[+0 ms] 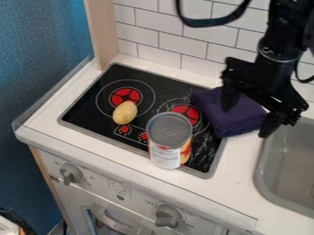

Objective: Put the tin into the burner

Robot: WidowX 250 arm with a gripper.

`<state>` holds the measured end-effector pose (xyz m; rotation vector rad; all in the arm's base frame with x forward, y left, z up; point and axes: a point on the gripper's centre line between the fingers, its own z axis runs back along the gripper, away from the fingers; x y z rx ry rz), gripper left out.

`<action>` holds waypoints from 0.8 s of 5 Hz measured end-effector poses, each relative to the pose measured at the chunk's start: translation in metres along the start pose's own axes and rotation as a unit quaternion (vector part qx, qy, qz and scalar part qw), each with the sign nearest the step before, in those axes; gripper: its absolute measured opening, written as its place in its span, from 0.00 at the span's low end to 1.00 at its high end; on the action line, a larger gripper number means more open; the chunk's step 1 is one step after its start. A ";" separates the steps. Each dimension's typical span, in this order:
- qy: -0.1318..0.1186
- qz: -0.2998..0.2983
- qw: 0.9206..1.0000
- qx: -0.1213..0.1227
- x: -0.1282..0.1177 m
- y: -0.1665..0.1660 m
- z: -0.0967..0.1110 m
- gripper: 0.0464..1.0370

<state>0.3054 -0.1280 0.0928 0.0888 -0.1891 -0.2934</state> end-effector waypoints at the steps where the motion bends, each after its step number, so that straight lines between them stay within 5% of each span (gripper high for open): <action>1: 0.000 0.034 0.999 0.010 -0.031 -0.002 0.010 0.96; 3: 0.043 0.092 0.994 0.032 -0.081 0.013 -0.001 0.96; 4: 0.065 0.129 0.989 0.021 -0.094 0.028 -0.020 0.96</action>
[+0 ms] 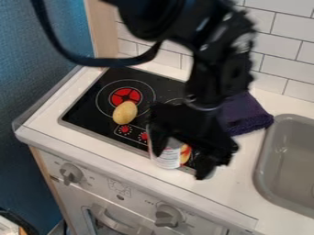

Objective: Put the tin into the burner

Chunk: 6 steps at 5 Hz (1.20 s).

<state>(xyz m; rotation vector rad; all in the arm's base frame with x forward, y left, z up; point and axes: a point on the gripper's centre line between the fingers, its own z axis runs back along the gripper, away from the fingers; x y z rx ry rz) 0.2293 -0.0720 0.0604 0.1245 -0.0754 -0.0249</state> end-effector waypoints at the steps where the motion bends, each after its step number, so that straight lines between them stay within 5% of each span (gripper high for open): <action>1: 0.023 0.013 0.999 -0.032 0.000 0.003 -0.026 0.96; 3: 0.034 0.037 0.998 -0.047 0.010 0.009 -0.048 0.96; 6: 0.007 0.121 0.991 -0.056 0.069 0.022 -0.063 0.96</action>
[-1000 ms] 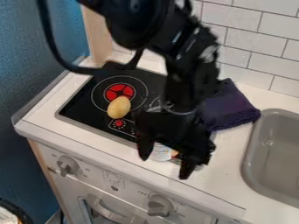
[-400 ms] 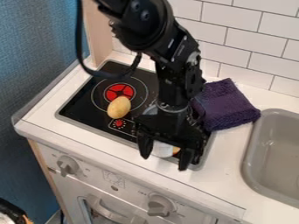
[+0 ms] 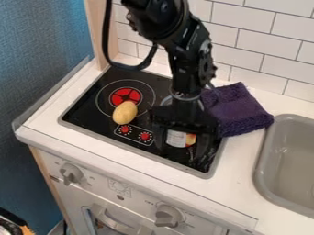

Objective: Put the tin into the burner

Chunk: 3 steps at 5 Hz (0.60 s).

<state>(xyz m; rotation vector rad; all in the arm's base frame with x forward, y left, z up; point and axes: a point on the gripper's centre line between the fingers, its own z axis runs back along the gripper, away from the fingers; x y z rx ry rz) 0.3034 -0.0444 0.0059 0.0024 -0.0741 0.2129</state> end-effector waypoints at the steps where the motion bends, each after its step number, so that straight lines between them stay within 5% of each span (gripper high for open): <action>1: -0.006 0.028 1.000 -0.002 0.013 0.006 0.000 0.96; 3: -0.030 0.092 0.995 -0.005 0.034 0.030 0.002 0.96</action>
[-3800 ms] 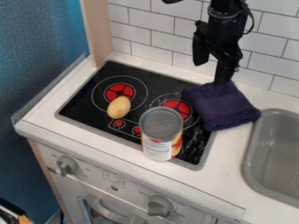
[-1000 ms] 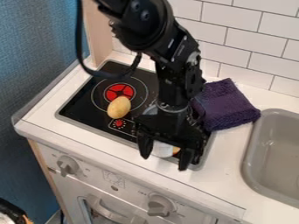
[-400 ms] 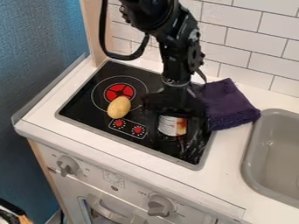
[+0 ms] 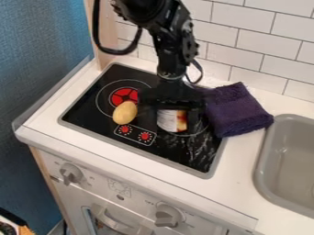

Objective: Put the tin into the burner

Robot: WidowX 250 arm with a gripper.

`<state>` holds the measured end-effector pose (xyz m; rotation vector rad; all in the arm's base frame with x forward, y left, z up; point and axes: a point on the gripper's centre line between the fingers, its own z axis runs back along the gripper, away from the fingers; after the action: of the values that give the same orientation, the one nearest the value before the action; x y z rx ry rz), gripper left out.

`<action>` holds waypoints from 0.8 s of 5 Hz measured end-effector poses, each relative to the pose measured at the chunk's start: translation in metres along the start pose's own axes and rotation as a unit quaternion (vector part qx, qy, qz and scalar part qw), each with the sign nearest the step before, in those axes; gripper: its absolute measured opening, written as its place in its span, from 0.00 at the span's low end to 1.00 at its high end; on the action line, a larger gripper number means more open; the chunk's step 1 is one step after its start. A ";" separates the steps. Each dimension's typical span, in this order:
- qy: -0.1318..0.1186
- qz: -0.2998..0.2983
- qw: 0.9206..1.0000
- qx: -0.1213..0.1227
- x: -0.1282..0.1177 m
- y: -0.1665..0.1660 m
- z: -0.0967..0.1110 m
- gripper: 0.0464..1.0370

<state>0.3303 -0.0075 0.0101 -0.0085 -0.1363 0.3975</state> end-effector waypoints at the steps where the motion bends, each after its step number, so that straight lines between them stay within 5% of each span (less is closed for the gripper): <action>1: -0.005 0.022 1.000 0.006 0.010 0.009 -0.002 0.96; 4: -0.042 0.082 0.995 0.034 0.059 0.047 -0.005 0.96</action>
<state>0.3666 0.0583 0.0109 0.0650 -0.2067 0.5662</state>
